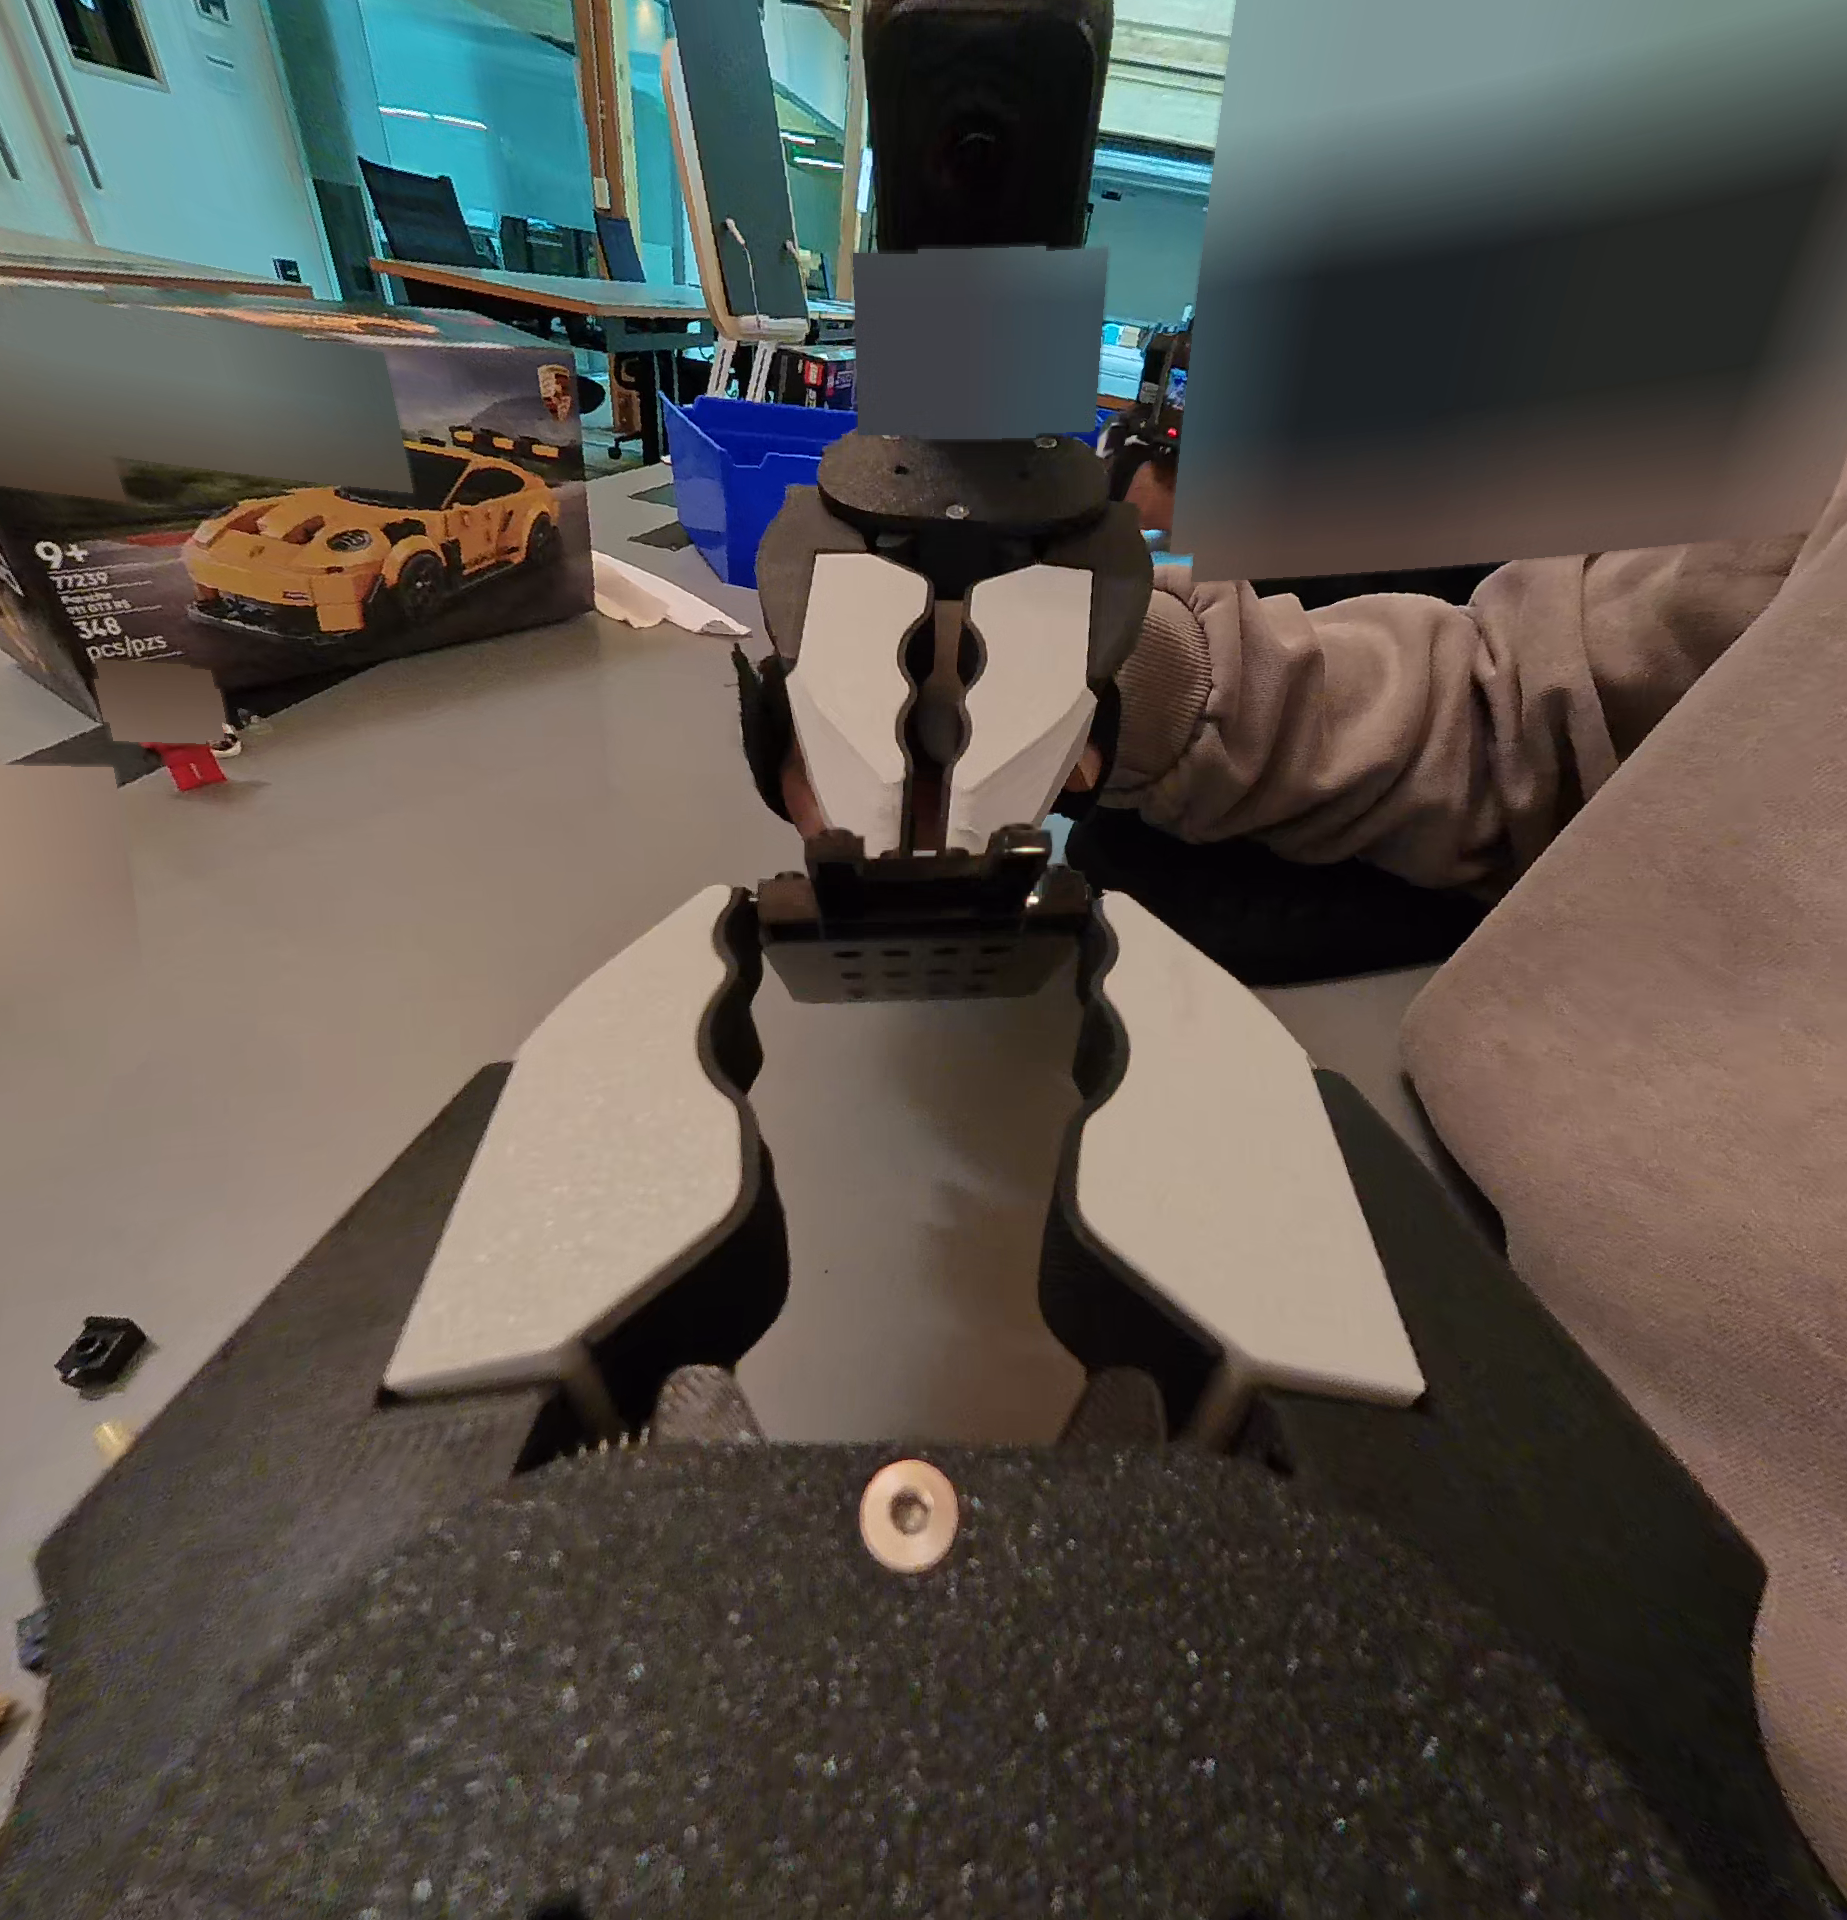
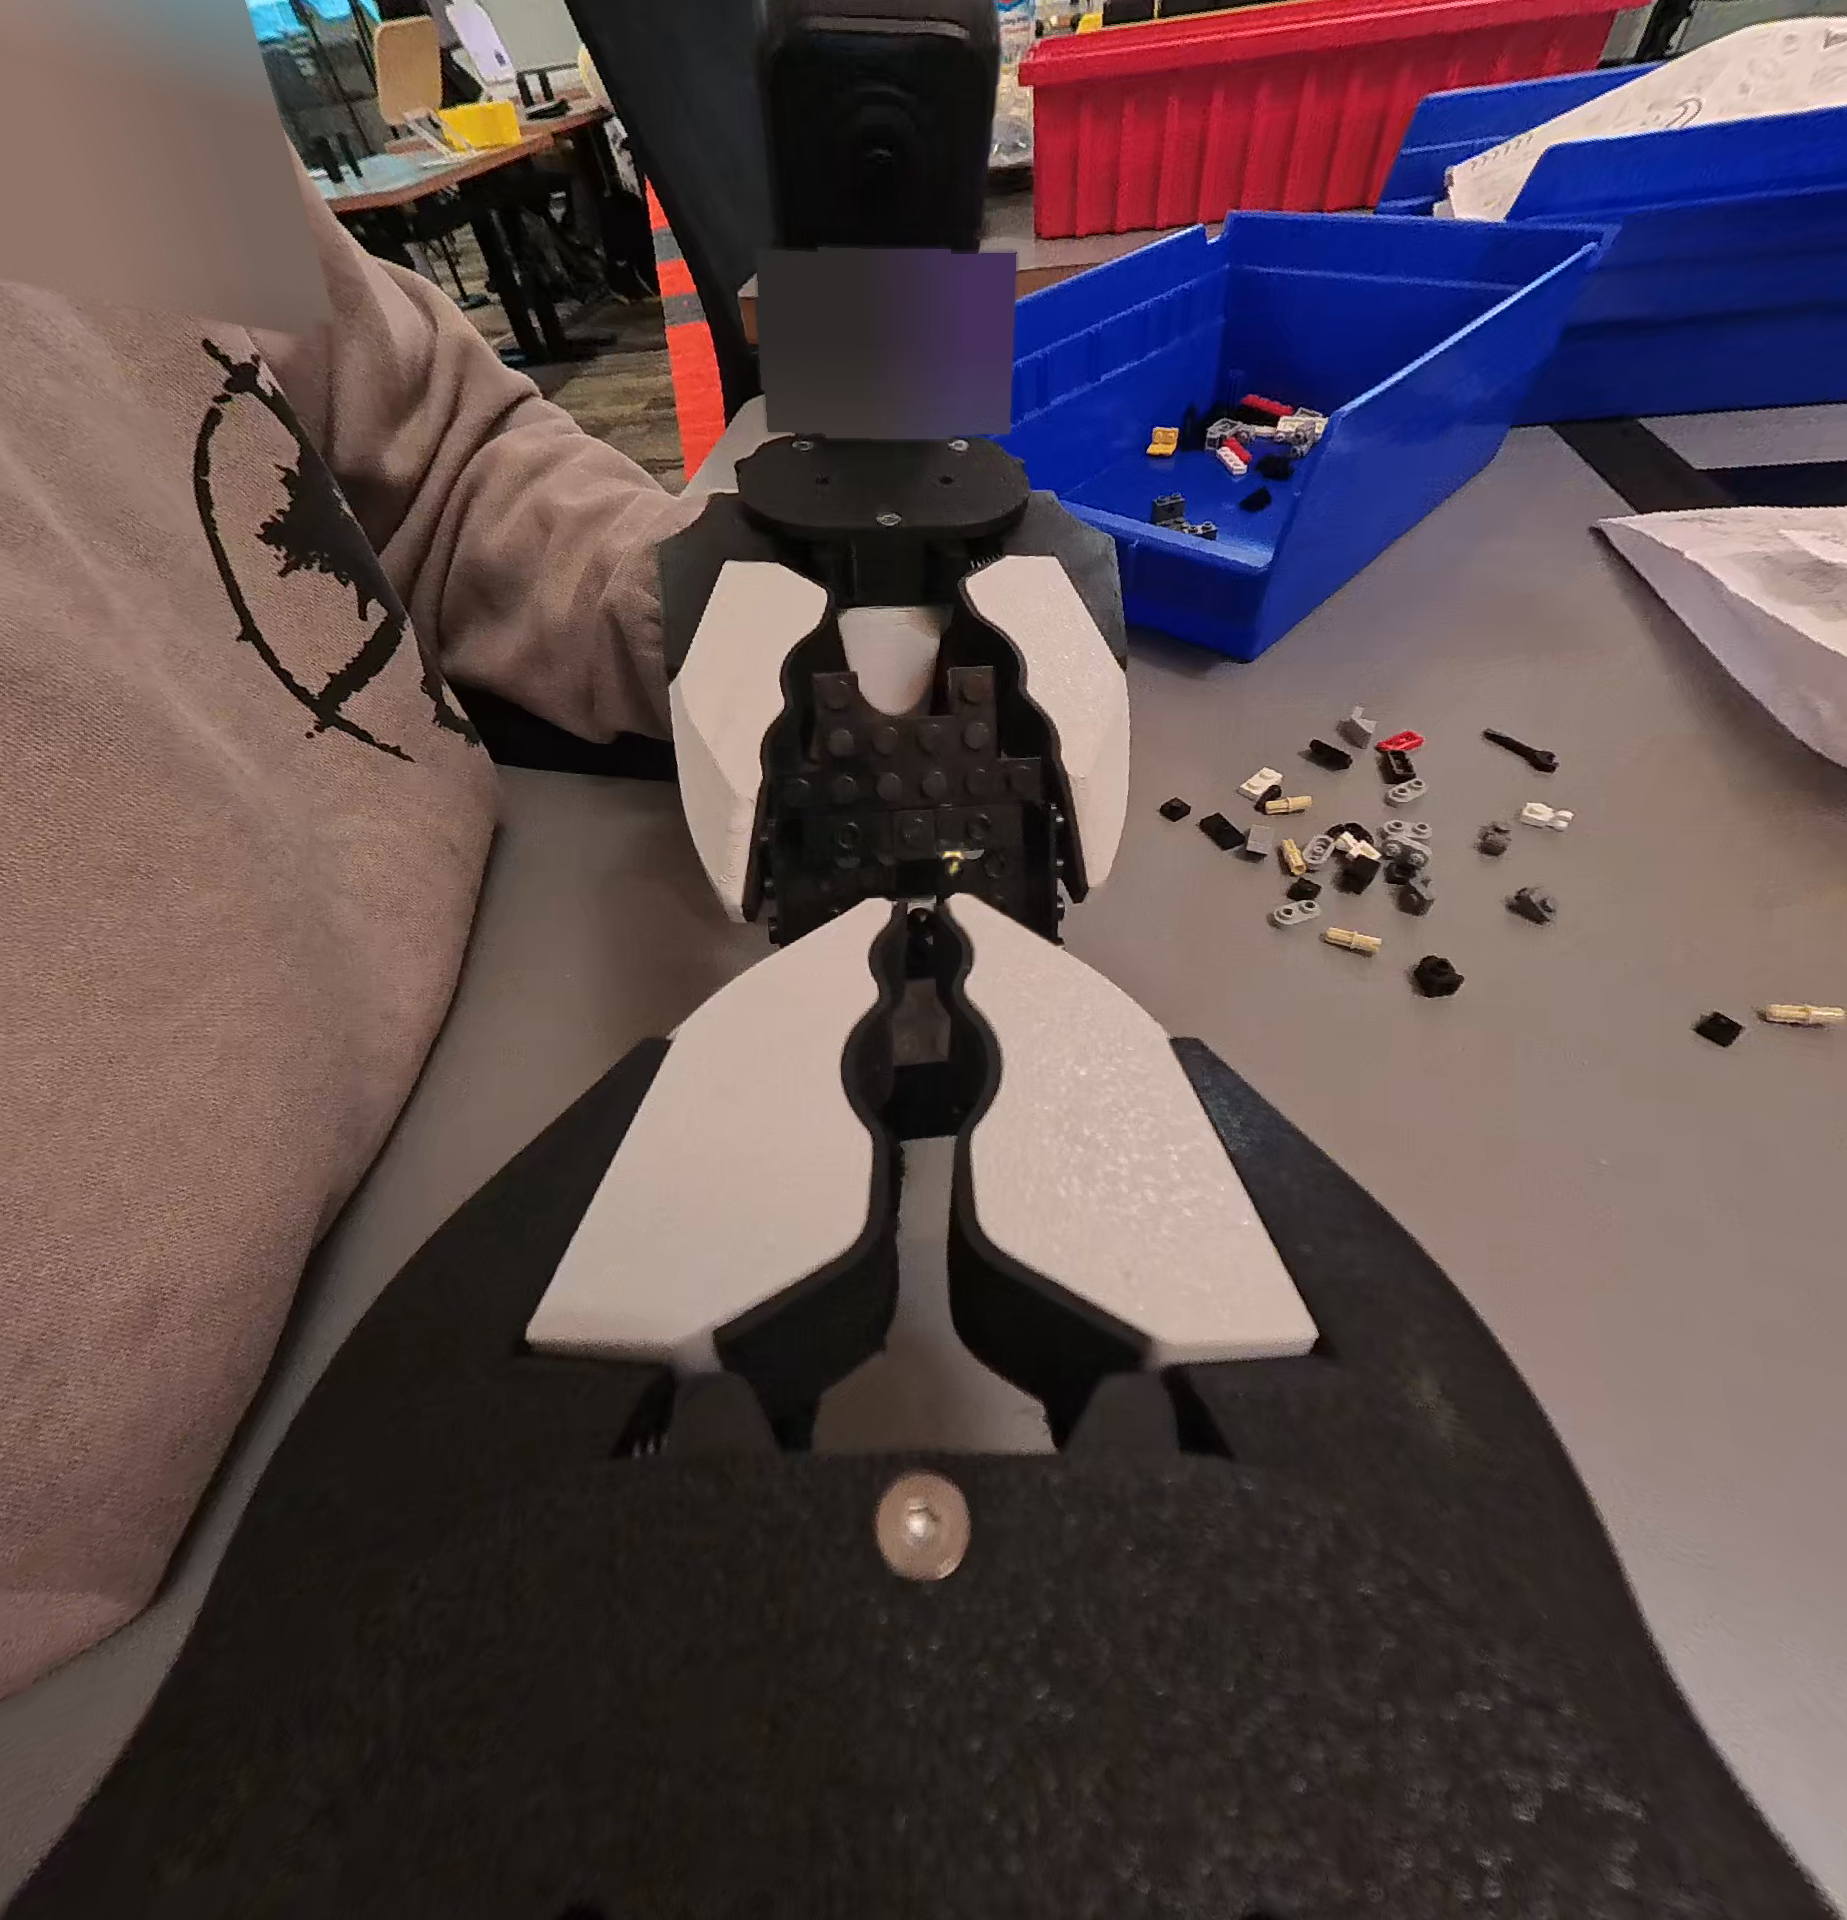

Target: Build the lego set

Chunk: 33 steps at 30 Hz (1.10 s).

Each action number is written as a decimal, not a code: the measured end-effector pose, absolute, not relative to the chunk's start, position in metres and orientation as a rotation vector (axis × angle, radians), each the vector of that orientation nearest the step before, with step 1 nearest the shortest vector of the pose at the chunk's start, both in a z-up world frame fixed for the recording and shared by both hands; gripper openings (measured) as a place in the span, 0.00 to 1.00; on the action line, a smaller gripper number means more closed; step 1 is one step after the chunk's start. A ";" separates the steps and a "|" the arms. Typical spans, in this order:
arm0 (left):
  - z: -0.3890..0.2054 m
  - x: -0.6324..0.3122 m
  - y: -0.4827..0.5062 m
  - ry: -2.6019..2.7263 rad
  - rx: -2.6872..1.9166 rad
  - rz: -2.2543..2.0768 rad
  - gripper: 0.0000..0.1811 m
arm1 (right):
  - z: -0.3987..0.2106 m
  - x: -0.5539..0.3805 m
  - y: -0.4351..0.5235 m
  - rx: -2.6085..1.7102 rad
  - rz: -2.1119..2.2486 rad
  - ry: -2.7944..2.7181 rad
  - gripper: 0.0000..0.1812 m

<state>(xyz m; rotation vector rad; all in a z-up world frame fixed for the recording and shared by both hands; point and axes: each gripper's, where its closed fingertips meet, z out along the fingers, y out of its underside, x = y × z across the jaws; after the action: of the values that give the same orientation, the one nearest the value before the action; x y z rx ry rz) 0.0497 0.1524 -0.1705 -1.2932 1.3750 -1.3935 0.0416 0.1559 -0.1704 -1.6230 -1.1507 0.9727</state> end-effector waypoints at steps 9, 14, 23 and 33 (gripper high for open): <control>-0.165 0.048 0.149 1.357 -1.279 -1.417 0.33 | -0.167 0.038 0.152 -1.591 0.987 -1.156 0.02; -0.164 0.049 0.149 1.347 -1.277 -1.422 0.33 | -0.168 0.036 0.152 -1.586 1.000 -1.147 0.02; -0.160 0.047 0.148 1.331 -1.264 -1.449 0.33 | -0.165 0.033 0.151 -1.553 1.023 -1.132 0.02; -0.143 0.051 0.148 1.298 -1.208 -1.448 0.32 | -0.151 0.035 0.151 -1.503 0.990 -1.121 0.02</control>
<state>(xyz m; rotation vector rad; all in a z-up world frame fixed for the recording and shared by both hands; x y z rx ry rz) 0.0511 0.1478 -0.1435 -1.2085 1.2977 -1.4485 0.0348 0.1513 -0.1513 -1.5035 -1.1209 0.9899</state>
